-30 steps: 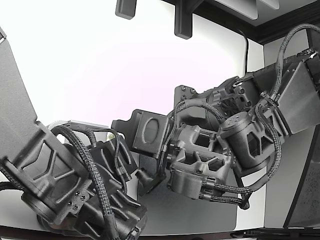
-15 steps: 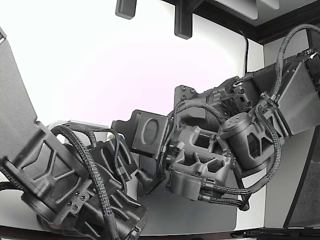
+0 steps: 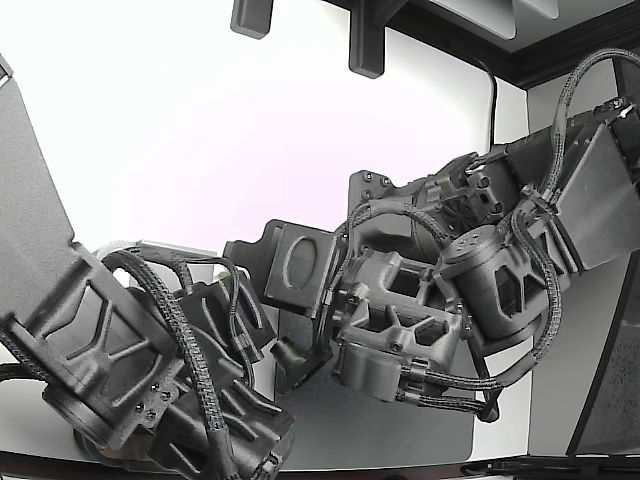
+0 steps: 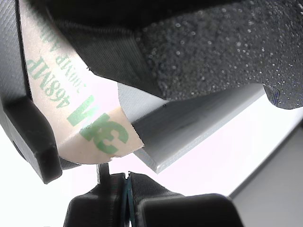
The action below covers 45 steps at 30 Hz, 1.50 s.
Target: Peel off protective film from adhesive tape.
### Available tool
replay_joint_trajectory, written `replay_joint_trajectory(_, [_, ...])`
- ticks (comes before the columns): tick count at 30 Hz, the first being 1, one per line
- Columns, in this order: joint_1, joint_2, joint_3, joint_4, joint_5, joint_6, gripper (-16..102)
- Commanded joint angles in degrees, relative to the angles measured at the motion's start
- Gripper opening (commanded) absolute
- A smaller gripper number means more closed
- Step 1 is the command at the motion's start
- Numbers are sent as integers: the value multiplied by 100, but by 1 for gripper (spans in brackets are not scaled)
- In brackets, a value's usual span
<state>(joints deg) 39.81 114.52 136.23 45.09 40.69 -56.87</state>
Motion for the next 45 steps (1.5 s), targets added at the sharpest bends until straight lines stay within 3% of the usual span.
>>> replay_joint_trajectory(1, [-44,105,-193,-9,0,-18,-10])
replay_joint_trajectory(45, [18,97,-185,97,26,44,-10])
